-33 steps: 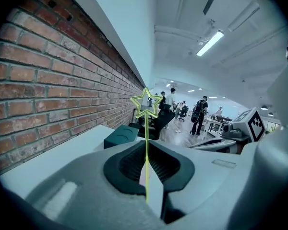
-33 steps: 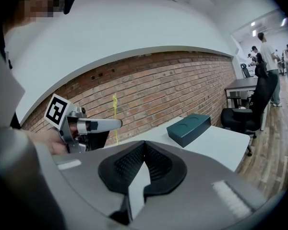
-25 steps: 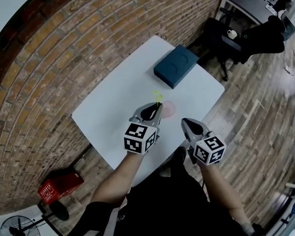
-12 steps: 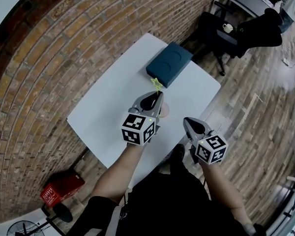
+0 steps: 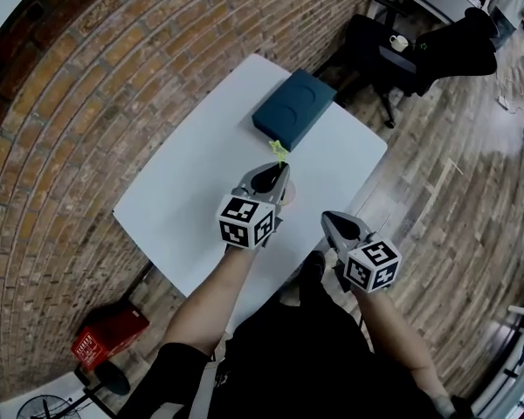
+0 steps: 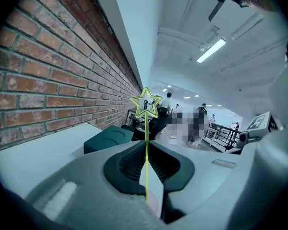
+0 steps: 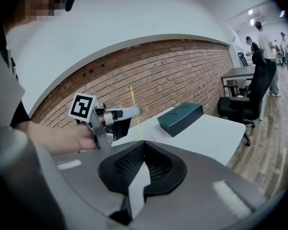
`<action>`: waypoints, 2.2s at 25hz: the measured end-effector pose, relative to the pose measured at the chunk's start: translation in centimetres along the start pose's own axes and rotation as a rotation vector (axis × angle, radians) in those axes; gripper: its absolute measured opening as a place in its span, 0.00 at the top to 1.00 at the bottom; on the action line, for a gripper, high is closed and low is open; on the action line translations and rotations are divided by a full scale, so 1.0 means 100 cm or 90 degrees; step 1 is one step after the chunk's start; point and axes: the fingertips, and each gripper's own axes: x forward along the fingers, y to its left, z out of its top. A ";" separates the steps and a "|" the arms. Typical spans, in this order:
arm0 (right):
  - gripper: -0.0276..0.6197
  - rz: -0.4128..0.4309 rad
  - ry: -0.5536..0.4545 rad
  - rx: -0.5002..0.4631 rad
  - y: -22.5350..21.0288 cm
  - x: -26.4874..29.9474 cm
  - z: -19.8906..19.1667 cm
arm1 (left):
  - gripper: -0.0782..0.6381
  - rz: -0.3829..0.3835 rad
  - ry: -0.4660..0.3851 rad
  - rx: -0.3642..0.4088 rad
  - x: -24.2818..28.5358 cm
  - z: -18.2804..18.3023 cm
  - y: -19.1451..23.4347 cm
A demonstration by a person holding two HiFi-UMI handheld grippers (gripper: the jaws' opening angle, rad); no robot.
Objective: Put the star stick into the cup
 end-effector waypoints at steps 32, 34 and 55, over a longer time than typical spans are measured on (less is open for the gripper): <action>0.96 -0.005 0.012 0.027 0.017 -0.032 -0.015 | 0.61 0.047 0.124 0.066 -0.019 -0.054 0.010; 0.96 -0.003 0.010 0.023 0.020 -0.030 -0.012 | 0.61 0.047 0.113 0.065 -0.023 -0.048 0.010; 0.96 -0.003 -0.099 -0.073 0.118 -0.032 0.026 | 0.71 0.036 -0.024 0.086 -0.164 0.028 0.001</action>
